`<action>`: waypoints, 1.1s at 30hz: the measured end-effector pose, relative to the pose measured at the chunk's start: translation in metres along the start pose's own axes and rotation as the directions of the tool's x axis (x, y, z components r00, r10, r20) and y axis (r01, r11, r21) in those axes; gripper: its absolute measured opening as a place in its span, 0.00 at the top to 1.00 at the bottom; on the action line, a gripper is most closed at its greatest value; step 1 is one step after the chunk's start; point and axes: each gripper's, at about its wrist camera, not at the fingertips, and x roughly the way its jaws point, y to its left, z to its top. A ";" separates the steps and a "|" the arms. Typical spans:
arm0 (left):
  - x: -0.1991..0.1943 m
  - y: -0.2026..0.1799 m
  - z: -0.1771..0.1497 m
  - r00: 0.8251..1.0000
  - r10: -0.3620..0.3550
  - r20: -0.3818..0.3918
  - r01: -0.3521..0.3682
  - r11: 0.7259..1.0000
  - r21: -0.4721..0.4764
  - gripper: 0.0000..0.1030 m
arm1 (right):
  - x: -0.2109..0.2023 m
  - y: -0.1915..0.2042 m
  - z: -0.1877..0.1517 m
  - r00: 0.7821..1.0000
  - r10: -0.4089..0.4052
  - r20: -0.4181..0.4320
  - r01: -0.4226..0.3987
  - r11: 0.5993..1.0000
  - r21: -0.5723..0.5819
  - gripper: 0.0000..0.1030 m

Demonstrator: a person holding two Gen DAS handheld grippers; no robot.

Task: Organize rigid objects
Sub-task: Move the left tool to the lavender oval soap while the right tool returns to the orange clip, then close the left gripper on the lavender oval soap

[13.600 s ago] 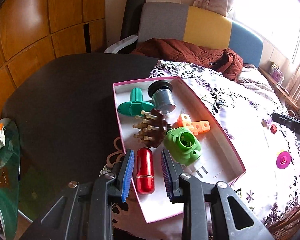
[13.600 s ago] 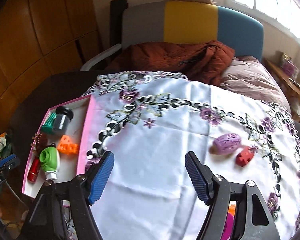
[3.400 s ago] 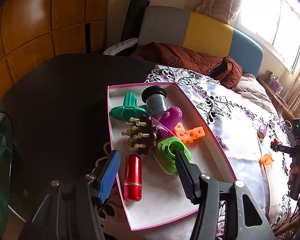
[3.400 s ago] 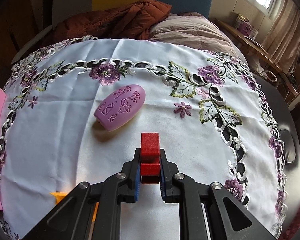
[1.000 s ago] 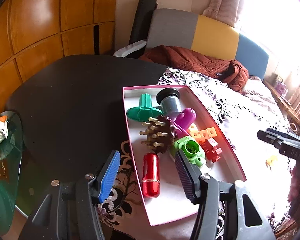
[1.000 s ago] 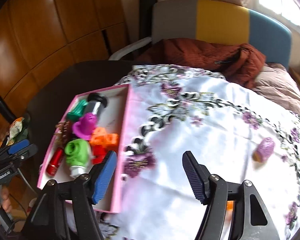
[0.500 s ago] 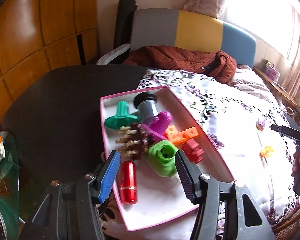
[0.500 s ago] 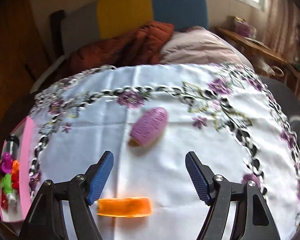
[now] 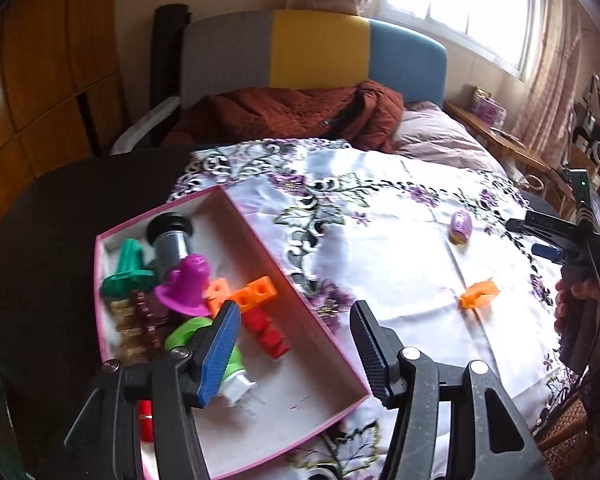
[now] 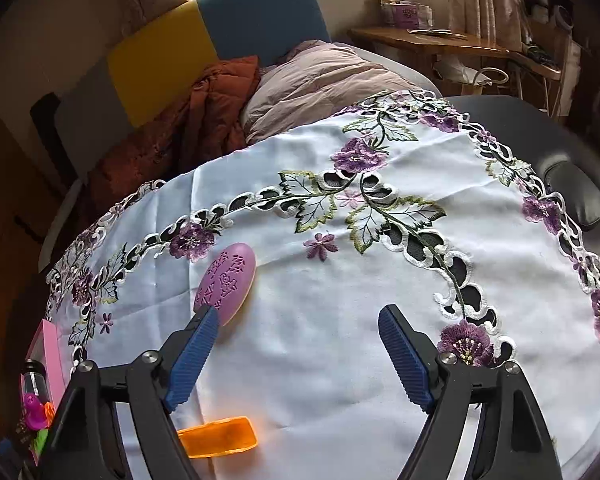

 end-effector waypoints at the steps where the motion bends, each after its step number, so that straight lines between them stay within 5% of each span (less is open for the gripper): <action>1: 0.002 -0.006 0.002 1.000 -0.013 -0.005 0.013 1.000 0.009 0.44 | 0.000 -0.002 0.000 1.000 -0.006 -0.001 0.006 1.000 0.010 0.20; 14: 0.061 -0.092 0.032 0.979 -0.167 -0.117 0.183 0.973 0.142 0.44 | -0.011 -0.030 0.008 0.999 -0.009 0.041 0.002 0.986 0.167 0.19; 25: 0.141 -0.187 0.077 0.932 -0.265 -0.249 0.338 0.881 0.330 0.44 | -0.015 -0.046 0.014 0.998 0.014 0.058 -0.028 0.969 0.247 0.17; 33: 0.193 -0.232 0.097 0.920 -0.252 -0.301 0.359 0.851 0.384 0.44 | -0.013 -0.054 0.015 0.997 0.052 0.048 -0.064 0.952 0.298 0.16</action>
